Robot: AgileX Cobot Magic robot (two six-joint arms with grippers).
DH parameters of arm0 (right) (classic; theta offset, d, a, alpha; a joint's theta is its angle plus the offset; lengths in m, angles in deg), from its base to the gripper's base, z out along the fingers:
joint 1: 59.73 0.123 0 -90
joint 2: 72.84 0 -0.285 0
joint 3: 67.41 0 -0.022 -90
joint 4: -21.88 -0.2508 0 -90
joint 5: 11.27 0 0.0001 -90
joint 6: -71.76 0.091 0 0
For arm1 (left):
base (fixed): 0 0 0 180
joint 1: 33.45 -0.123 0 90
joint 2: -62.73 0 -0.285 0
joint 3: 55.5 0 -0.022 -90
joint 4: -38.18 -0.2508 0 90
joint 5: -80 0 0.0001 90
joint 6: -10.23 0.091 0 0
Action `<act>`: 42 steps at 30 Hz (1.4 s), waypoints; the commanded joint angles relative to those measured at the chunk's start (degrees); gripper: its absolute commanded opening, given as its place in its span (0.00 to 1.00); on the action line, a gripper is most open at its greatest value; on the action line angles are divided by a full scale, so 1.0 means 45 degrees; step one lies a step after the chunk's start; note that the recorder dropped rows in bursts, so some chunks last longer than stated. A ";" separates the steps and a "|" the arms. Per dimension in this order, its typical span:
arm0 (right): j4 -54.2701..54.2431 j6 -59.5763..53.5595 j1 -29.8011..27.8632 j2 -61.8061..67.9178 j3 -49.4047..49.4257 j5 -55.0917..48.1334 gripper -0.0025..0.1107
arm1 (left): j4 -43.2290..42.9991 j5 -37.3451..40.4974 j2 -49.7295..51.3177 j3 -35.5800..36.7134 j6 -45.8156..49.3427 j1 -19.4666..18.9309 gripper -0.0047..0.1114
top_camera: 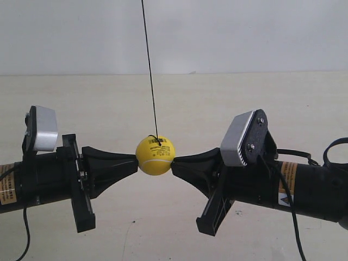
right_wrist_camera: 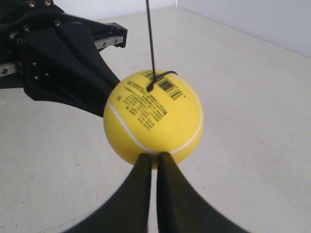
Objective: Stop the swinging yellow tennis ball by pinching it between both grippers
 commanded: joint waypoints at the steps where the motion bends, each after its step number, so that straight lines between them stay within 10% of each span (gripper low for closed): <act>1: 0.0536 -0.0253 0.0079 -0.0024 -0.0028 0.0622 0.02 | -0.0340 -0.0302 0.0004 -0.0088 0.0052 0.0198 0.08; 42: -0.1705 -0.0994 0.0050 -0.0024 -0.0028 -0.1368 0.02 | 0.1893 0.0399 0.0004 -0.0039 0.0052 0.0198 0.08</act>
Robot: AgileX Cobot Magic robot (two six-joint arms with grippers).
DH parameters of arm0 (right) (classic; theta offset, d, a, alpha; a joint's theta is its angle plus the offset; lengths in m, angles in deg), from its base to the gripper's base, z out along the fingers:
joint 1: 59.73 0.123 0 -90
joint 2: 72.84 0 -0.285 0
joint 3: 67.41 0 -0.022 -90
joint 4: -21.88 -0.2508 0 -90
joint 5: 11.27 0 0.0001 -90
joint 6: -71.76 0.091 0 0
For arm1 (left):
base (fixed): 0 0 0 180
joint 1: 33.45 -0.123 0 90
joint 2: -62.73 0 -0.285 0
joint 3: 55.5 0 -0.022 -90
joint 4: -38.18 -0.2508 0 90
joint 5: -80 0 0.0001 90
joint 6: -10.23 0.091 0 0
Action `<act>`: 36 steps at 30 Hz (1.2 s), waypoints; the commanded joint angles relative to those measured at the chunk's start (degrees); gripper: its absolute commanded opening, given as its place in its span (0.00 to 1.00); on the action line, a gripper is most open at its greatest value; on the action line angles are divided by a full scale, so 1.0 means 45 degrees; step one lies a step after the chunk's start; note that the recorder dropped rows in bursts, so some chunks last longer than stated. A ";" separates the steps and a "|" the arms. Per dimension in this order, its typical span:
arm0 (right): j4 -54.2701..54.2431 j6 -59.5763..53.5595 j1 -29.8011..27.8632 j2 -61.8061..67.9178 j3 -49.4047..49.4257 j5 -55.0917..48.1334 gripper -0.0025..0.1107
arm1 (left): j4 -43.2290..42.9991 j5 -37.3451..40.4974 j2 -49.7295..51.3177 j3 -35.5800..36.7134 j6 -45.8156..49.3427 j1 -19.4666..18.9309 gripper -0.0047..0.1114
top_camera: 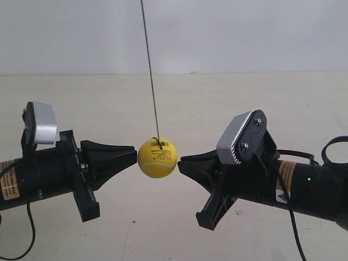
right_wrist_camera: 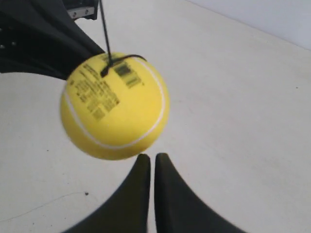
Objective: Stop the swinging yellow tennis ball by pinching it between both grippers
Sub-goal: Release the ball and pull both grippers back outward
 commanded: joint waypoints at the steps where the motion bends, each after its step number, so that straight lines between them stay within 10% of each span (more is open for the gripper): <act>1: -0.0417 -0.0292 0.0003 -0.0024 -0.0028 -0.0236 0.02 | 0.0874 0.0596 0.0004 -0.0017 0.0052 0.0117 0.08; 16: -0.6187 -0.1934 0.0003 -0.2764 -0.0028 -0.5942 0.02 | 0.3914 0.2845 0.0004 -0.0017 -0.0259 0.0117 0.08; 28: -0.6212 -0.2177 0.0003 -0.4126 -0.0028 -0.7283 0.02 | 0.5668 0.6823 -0.2547 0.0131 -0.0504 0.0117 0.08; 36: -0.6212 -0.2199 0.0003 -0.4536 -0.0028 -0.7550 0.02 | 1.0931 0.8101 -0.5660 0.1512 0.2836 0.0117 0.08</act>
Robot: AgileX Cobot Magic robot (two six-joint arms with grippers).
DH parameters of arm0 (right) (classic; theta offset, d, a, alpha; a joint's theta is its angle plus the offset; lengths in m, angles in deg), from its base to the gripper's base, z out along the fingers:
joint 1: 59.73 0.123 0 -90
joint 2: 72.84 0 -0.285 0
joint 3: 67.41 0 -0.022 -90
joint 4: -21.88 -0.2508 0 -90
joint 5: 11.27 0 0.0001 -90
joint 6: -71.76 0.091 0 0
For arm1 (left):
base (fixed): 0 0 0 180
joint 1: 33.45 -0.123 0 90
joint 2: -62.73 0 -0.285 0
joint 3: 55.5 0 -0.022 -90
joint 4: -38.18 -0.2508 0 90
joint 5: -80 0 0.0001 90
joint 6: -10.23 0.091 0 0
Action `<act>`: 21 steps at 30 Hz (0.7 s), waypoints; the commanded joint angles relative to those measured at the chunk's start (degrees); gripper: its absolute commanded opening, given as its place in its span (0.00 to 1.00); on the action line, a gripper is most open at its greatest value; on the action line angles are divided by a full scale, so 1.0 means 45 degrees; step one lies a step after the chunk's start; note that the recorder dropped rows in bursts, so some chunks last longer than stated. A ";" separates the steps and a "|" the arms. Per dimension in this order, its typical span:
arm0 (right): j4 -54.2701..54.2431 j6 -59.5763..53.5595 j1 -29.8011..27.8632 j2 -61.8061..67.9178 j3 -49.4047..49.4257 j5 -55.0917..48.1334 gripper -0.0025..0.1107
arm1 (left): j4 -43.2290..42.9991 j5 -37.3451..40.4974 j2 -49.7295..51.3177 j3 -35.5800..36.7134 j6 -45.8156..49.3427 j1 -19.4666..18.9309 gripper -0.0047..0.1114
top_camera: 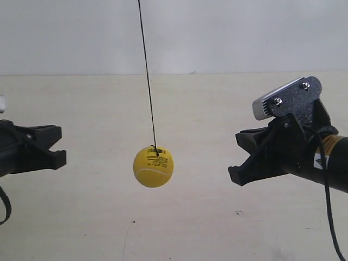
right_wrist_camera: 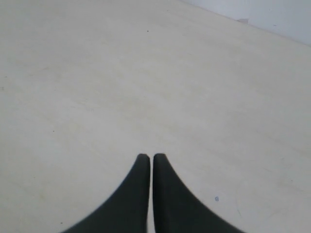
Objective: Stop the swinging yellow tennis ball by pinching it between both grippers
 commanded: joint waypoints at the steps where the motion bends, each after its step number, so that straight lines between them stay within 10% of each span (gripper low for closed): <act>1: -0.0075 -0.0136 0.0003 -0.0195 -0.0028 -0.0026 0.02 | 0.2419 0.0221 -0.1448 0.0784 0.1423 0.0099 0.08; 21: -0.0075 -0.0166 0.0003 -0.0195 -0.0028 0.0269 0.02 | 0.2275 0.2326 -0.8006 0.2295 0.0146 0.0099 0.08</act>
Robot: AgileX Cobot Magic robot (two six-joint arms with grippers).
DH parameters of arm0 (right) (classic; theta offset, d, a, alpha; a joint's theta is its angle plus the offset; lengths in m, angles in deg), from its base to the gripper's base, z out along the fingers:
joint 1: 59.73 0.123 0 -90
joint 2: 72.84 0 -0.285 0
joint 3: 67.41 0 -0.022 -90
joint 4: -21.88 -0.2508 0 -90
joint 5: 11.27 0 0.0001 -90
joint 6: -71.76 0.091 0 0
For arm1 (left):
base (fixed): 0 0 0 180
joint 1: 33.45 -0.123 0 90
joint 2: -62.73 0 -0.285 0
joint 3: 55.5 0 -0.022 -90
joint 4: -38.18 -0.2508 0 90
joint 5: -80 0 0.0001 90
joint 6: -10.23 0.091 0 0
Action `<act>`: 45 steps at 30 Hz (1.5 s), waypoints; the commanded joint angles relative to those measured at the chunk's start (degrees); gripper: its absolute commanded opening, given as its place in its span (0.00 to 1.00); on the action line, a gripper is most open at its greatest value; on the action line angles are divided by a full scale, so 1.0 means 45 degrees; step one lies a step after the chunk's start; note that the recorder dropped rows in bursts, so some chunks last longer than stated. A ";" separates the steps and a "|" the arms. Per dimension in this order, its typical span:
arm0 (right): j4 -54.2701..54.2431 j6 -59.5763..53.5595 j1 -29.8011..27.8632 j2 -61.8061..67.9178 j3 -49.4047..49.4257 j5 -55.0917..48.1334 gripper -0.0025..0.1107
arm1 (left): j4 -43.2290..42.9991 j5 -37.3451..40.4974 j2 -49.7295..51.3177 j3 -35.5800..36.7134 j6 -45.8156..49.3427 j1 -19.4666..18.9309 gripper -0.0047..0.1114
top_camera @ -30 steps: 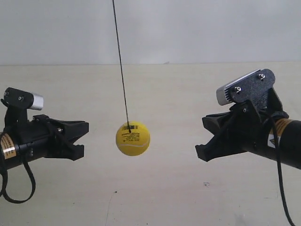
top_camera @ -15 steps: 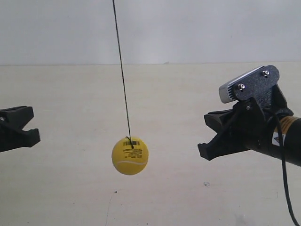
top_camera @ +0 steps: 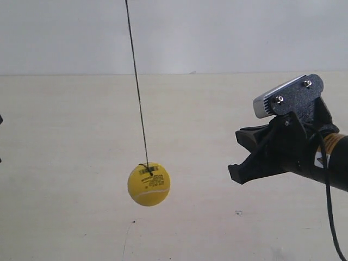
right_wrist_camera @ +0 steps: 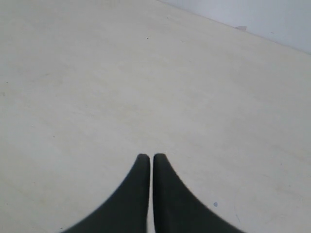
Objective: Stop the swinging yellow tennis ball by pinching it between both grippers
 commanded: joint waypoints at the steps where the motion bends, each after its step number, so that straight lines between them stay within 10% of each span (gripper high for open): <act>1: -0.0027 -0.0093 0.0003 -0.0113 -0.0028 0.0169 0.02 | -0.0036 0.1262 -0.1342 0.0108 -0.0210 0.0099 0.08; 30: -0.0027 -0.0093 0.0003 -0.0113 -0.0028 0.0399 0.02 | -0.0036 0.1486 -0.3348 0.0108 -0.0210 0.0073 0.08; 45: -0.0027 -0.0093 0.0003 -0.0113 -0.0028 0.0453 0.02 | -0.0036 0.1487 -0.8478 0.0108 -0.0210 -0.3307 0.08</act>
